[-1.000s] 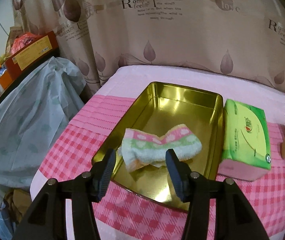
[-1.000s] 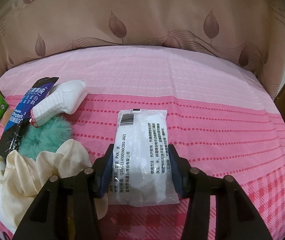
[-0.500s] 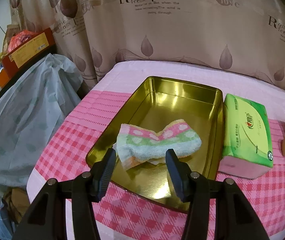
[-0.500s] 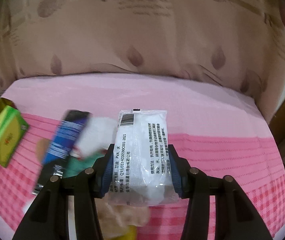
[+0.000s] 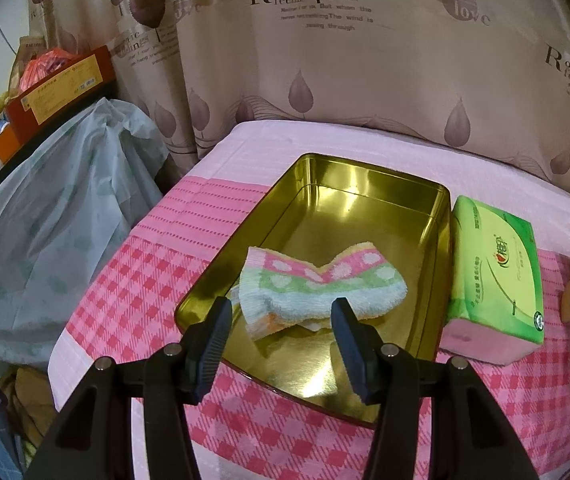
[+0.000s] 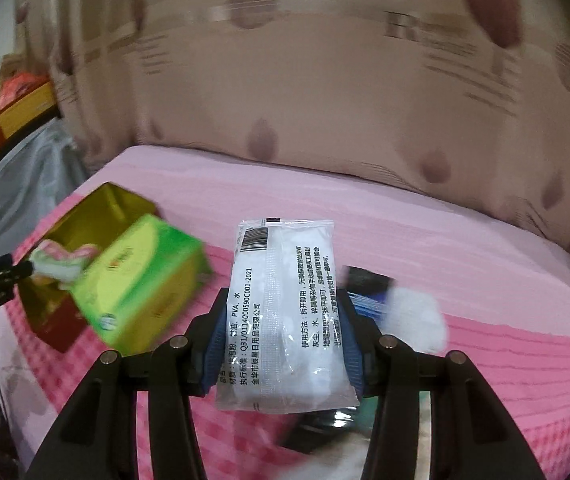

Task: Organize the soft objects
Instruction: 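Carry the white wet-wipe packet with the right gripper into the gold tin and release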

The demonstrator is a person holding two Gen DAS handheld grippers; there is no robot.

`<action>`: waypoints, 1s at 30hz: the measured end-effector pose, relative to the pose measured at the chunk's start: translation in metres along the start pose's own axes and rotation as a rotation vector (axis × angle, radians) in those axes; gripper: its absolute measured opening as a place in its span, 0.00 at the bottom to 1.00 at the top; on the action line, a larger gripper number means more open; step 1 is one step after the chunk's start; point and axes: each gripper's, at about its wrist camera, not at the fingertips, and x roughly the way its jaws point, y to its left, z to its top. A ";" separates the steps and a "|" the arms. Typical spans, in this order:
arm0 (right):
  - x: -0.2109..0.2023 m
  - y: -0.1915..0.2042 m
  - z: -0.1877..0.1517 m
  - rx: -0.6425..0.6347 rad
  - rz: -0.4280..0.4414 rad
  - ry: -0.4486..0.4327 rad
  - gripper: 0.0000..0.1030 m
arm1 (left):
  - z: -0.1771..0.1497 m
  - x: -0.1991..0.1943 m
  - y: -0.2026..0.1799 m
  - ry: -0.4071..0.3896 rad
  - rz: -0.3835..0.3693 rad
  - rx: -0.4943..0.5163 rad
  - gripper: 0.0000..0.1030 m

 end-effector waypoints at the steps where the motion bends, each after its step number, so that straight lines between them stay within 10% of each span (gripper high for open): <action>1: 0.004 0.011 0.002 -0.006 0.024 0.004 0.44 | 0.000 0.000 0.000 0.000 0.004 0.000 0.51; 30: 0.084 0.206 0.049 -0.197 0.255 0.050 0.44 | 0.011 -0.009 0.070 -0.051 0.172 -0.259 0.51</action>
